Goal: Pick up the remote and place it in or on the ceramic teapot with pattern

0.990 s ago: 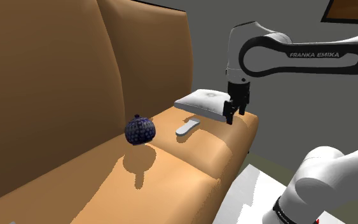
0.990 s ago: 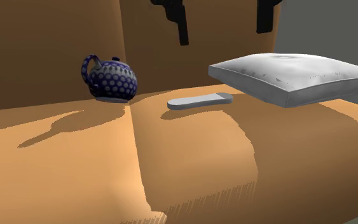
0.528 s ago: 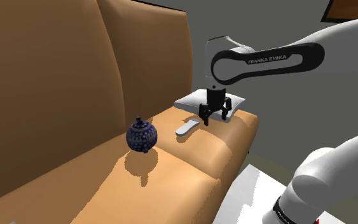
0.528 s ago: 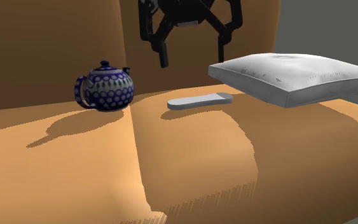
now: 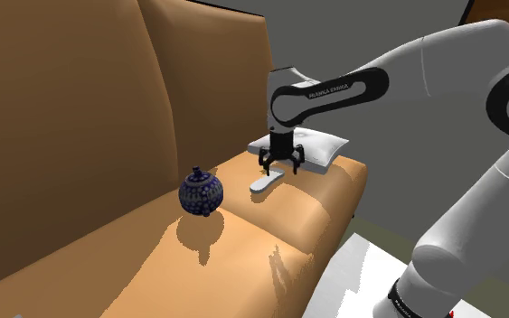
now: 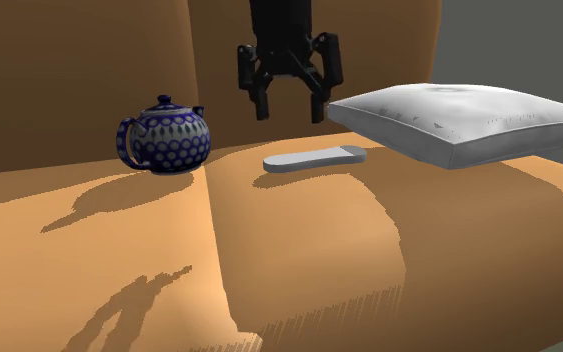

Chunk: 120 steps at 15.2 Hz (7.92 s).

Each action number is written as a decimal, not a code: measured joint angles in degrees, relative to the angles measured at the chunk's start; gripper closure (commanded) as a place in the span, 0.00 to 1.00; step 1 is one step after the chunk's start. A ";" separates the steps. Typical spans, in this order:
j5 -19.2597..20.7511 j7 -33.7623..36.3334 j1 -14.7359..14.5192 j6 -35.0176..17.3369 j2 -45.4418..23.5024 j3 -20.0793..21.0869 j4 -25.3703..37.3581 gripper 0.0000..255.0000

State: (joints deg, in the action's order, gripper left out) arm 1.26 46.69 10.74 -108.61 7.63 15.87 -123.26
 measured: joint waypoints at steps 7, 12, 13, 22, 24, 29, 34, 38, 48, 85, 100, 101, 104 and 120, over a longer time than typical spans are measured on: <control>2.97 17.03 2.05 -5.20 -14.22 -1.44 9.51 0.00; 4.17 26.84 2.60 -6.66 -22.91 -3.88 17.45 0.00; 4.22 27.40 2.69 -7.09 -23.38 -4.11 17.54 0.00; 4.85 28.43 2.75 -12.20 -25.61 -4.56 14.68 0.00; 4.87 28.45 2.74 -12.30 -25.68 -4.57 14.66 0.00; 4.88 28.45 2.74 -12.32 -25.70 -4.57 14.66 1.00; 4.88 28.45 2.74 -12.33 -25.69 -4.57 14.65 1.00; 4.82 28.38 2.76 -11.92 -25.50 -4.55 14.86 1.00; 3.86 27.69 2.91 -5.76 -22.24 -4.23 17.86 1.00; 2.94 29.18 0.77 20.30 -19.91 -2.64 41.54 1.00; 7.20 47.69 -14.96 29.34 -35.94 2.96 65.56 1.00; 7.67 48.75 -16.36 30.51 -37.67 3.10 68.39 1.00; 9.92 51.46 -22.36 36.62 -46.54 2.88 83.51 1.00; 8.12 53.49 -19.00 20.28 -39.54 3.89 59.73 1.00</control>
State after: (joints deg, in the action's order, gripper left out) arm 9.38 100.18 -8.26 -88.33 -31.91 19.75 -63.54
